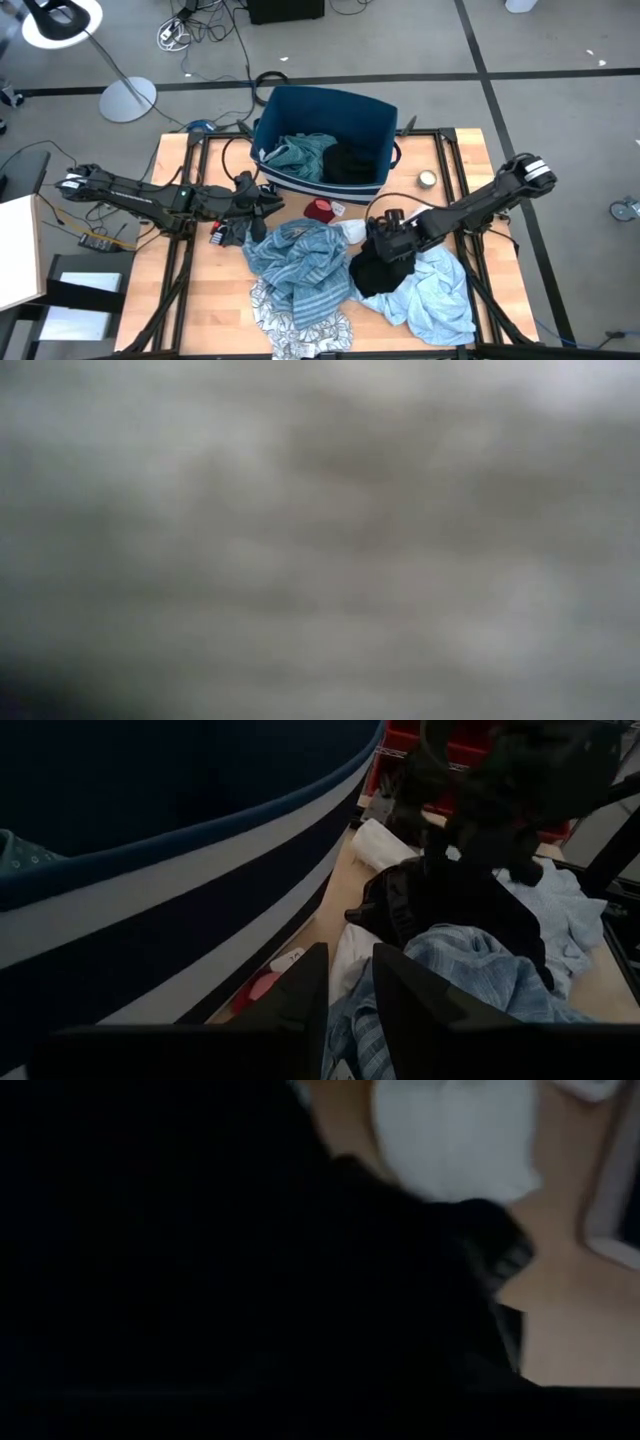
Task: Sort clothes
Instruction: Put the black boxer into the blue bin
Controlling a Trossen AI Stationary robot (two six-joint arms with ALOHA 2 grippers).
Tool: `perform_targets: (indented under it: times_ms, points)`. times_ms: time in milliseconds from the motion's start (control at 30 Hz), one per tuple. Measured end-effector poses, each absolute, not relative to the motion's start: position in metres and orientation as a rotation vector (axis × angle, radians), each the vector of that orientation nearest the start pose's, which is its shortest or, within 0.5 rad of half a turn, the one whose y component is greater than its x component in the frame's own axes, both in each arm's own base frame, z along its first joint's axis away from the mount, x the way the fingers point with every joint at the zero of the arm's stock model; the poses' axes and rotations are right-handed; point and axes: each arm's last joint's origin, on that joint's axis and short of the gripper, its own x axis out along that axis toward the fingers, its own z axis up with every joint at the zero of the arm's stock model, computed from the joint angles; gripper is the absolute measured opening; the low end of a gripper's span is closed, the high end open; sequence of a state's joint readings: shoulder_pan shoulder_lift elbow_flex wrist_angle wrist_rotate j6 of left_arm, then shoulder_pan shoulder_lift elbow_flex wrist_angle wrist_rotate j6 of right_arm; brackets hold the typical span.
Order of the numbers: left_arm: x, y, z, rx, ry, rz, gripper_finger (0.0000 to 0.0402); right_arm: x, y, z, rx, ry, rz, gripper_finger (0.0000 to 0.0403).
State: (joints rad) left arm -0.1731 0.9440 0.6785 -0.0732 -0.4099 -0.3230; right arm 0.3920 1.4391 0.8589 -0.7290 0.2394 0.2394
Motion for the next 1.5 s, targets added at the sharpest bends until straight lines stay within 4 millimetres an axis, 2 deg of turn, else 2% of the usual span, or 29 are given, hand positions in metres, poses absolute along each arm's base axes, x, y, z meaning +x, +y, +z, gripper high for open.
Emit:
perform_targets:
  times_ms: [100,167,300,467,633,833,967,1133,1233,1333,1500]
  points:
    - [0.205,-0.024,0.280,-0.221,0.284,0.284,0.0087,0.236,0.090,0.182,-0.208,1.276,-0.010,0.0046]
    - [0.205,-0.024,0.280,-0.221,0.284,0.284,0.0087,0.238,0.092,0.184,-0.209,1.271,0.003,0.0013]
    - [0.205,-0.024,0.280,-0.222,0.283,0.283,0.0087,0.242,0.093,0.204,-0.213,1.232,-0.006,0.0004]
    - [0.205,-0.024,0.280,-0.222,0.283,0.282,0.0087,0.242,0.090,0.257,-0.231,1.114,-0.052,0.0002]
    - [0.205,-0.024,0.279,-0.219,0.286,0.282,0.0087,0.240,0.086,0.322,-0.230,0.885,-0.124,0.0001]
    - [0.205,-0.024,0.280,-0.216,0.285,0.281,0.0087,0.242,0.074,0.395,-0.309,0.616,-0.224,0.0001]
    - [0.205,-0.024,0.280,-0.215,0.284,0.281,0.0087,0.250,0.056,0.438,-0.410,0.401,-0.407,0.0001]
    - [0.205,-0.024,0.280,-0.214,0.285,0.281,0.0087,0.258,0.017,0.480,-0.482,0.174,-0.608,0.0000]
    - [0.205,-0.024,0.279,-0.213,0.289,0.281,0.0087,0.258,-0.008,0.492,-0.485,0.105,-0.719,0.0000]
    - [0.205,-0.024,0.279,-0.213,0.290,0.281,0.0087,0.258,-0.028,0.489,-0.466,0.132,-0.777,0.0000]
    - [0.205,-0.024,0.279,-0.211,0.294,0.282,0.0087,0.258,-0.045,0.471,-0.206,0.189,-0.776,0.0009]
